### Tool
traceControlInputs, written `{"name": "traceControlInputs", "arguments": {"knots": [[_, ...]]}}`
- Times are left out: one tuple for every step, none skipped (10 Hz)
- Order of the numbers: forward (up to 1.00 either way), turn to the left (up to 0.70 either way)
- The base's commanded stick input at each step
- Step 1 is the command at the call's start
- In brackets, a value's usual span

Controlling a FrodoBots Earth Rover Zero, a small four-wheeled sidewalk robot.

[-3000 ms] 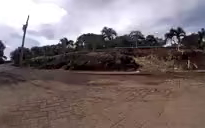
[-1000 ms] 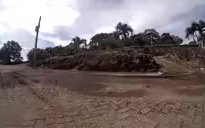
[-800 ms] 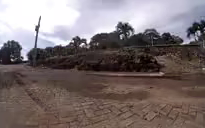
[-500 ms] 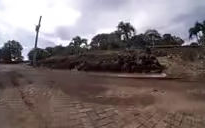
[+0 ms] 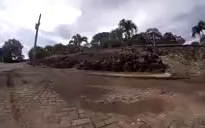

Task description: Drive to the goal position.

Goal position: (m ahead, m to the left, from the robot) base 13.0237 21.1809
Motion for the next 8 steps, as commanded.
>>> {"name": "traceControlInputs", "arguments": {"knots": [[0.70,0.00],[0.70,0.00],[0.70,0.10],[0.70,0.27],[0.70,0.27],[0.70,0.27],[0.70,0.27],[0.70,0.27]]}}
